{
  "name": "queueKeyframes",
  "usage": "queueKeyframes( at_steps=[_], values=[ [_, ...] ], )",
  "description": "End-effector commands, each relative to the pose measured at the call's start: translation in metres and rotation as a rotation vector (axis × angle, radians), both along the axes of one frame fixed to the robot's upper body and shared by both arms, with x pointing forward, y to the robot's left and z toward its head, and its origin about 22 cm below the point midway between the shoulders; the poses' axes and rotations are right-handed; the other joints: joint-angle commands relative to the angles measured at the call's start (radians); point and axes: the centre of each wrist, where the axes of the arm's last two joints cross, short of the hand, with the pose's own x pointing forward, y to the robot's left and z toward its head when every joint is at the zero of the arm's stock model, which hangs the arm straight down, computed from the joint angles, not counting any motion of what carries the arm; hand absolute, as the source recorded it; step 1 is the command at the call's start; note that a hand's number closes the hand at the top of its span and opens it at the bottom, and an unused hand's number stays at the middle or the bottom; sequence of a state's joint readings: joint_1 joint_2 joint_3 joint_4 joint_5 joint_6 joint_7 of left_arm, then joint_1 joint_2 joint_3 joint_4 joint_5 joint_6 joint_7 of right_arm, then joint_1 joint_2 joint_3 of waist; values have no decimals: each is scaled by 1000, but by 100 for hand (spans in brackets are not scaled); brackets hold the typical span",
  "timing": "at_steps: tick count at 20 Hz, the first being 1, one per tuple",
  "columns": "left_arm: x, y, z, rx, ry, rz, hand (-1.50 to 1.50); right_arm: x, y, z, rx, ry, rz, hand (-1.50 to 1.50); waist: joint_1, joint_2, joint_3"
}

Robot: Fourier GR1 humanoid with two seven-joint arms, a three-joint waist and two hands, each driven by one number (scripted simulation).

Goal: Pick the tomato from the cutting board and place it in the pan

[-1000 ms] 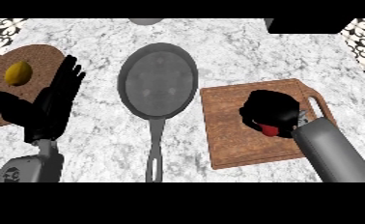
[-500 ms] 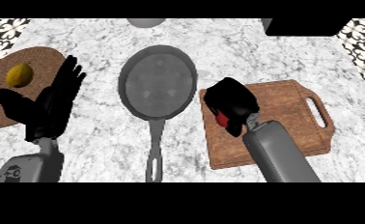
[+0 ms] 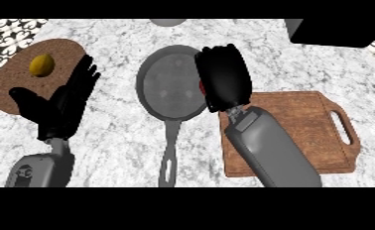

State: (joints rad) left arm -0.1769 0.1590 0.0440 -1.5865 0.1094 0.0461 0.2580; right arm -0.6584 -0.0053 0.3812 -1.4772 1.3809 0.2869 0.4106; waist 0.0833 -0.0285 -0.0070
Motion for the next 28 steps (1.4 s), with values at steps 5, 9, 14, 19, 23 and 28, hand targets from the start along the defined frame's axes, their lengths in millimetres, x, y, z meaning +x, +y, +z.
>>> queueKeyframes(
  at_steps=[5,9,14,19,23,28],
  values=[
    [12,-17,14,7,-34,-82,0,-14,46,51,137,-155,-304,150,67,21,2],
    [19,-23,13,9,-41,-87,0,-18,71,68,197,-190,-424,150,65,34,1],
    [24,-33,4,-16,-26,-69,0,-7,92,73,266,-188,-480,150,41,44,2],
    [16,-18,2,5,-41,-8,0,5,98,69,325,-176,-515,150,7,36,5],
    [17,-11,13,9,-51,-14,0,21,95,41,354,-166,-497,150,-2,40,5],
    [5,-3,6,-12,-47,2,0,42,79,-2,387,-114,-431,150,-14,41,6]
  ],
)
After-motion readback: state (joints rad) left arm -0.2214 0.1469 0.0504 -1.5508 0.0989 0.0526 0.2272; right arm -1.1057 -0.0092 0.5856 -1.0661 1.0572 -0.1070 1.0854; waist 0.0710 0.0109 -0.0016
